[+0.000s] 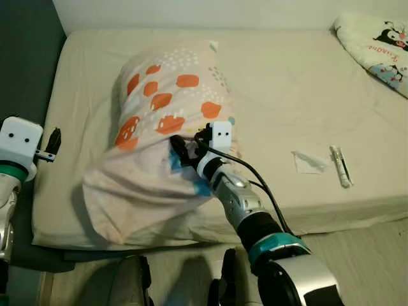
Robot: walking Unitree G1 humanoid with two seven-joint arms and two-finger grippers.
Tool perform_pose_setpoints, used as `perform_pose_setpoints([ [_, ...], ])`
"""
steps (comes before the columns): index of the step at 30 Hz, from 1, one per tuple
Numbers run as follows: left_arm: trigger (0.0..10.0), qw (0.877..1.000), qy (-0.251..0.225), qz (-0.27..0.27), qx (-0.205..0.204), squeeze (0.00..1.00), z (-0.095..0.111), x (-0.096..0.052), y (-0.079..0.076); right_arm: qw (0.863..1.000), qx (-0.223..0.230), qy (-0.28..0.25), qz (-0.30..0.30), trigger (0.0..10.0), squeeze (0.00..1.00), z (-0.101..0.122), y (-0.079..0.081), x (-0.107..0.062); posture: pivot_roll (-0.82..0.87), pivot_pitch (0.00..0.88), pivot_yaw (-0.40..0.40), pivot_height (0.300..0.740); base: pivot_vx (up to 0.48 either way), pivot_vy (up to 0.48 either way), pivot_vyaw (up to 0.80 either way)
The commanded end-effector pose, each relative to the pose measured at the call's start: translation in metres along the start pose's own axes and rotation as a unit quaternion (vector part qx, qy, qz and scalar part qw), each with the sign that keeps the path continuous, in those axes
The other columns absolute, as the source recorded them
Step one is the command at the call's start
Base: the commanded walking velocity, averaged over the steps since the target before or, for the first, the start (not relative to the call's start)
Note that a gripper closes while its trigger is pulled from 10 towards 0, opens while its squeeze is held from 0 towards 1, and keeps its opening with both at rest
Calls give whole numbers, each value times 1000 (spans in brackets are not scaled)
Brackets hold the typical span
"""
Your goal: Clean up the room
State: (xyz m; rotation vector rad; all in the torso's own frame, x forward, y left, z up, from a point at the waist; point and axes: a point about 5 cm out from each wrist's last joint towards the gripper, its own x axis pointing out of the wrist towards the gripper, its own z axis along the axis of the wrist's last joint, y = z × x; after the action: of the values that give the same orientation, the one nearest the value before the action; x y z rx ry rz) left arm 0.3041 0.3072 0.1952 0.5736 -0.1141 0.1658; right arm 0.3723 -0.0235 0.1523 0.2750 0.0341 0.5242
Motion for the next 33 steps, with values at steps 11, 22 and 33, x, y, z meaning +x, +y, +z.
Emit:
perform_pose_setpoints([
  [11, 10000, 977, 93, -187, -37, 0, -40, -59, -102, 977, -116, 166, -72, 10000, 0, -88, -68, -82, 183, 202, -21, 615, 0, 0, 0],
  [22, 10000, 902, 98, -392, -149, 0, 14, -150, -113, 966, -189, 83, -154, 10000, 0, -35, -147, -166, 156, 215, 19, 615, 0, 0, 0],
  [33, 10000, 818, 211, -479, -239, 0, -11, -173, -121, 946, -246, 211, 0, 10000, 0, -54, -141, -183, 165, 218, 4, 615, 0, 0, 0],
])
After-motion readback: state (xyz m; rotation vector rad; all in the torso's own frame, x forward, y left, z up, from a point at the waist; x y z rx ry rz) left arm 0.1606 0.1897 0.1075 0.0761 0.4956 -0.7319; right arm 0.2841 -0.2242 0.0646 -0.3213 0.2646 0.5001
